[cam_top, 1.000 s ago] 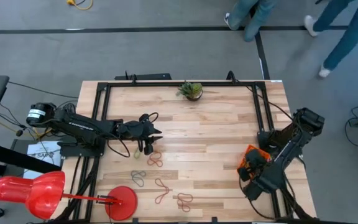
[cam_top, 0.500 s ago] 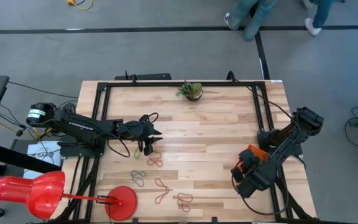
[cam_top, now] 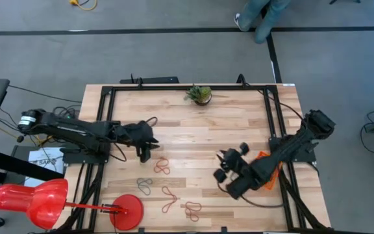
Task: Pick and place rubber bands into bin
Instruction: Put the green rubber band into the orange basket
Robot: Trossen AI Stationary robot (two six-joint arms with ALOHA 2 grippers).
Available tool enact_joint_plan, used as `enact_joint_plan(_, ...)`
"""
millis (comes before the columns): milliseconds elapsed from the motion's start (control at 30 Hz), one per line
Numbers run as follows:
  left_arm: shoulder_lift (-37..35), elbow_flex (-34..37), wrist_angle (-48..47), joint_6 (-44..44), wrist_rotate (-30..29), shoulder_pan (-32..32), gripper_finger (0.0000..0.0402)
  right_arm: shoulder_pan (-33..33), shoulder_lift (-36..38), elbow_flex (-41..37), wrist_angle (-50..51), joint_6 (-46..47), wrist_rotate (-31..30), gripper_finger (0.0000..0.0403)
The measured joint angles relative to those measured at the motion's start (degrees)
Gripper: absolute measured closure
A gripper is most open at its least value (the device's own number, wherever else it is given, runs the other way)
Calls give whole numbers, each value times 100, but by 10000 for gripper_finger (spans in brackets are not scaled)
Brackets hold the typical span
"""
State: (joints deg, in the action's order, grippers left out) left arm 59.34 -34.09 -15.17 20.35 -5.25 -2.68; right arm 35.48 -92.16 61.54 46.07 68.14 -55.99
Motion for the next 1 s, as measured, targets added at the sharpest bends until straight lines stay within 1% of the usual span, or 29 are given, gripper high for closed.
enact_joint_plan(67, -300, -32, -542, 271, -183, 0, 306, -270, 0, 0, -750, -1004, -99, 305)
enact_joint_plan(100, -434, -32, -797, 440, -208, 0, 306, -405, 0, 0, -1146, -1492, -47, 305)
enact_joint_plan(167, -609, -14, -1185, 907, -222, -57, 306, -655, -5, 0, -1887, -2368, 257, 305)
enact_joint_plan(267, -655, 207, -1295, 1552, -442, -258, 306, -1005, -221, 7, -2949, -3409, 896, 305)
enact_joint_plan(333, -546, 430, -1104, 1955, -515, -432, 306, -1168, -416, 2, -3562, -3935, 1288, 305)
enact_joint_plan(467, -212, 744, -1065, 2799, -876, -829, 306, -1451, -896, -11, -4630, -5013, 2435, 305)
enact_joint_plan(533, -105, 803, -1136, 3091, -1050, -1016, 306, -1600, -1087, -4, -5249, -5601, 2996, 305)
enact_joint_plan(600, 102, 803, -984, 3228, -1058, -1192, 306, -1737, -1145, -8, -5692, -6145, 3447, 305)
enact_joint_plan(667, 211, 803, -901, 3278, -1074, -1343, 306, -1912, -1132, 6, -6180, -6485, 3759, 305)
enact_joint_plan(733, 399, 801, -659, 3361, -1135, -1464, 306, -2092, -1119, 12, -6479, -6598, 3939, 305)
enact_joint_plan(867, 854, 800, -364, 3615, -1203, -1638, 306, -2395, -1092, 0, -7103, -6713, 4052, 305)
enact_joint_plan(1000, 1378, 800, -310, 3896, -1221, -1705, 306, -2656, -1133, 1, -7170, -6712, 4343, 305)
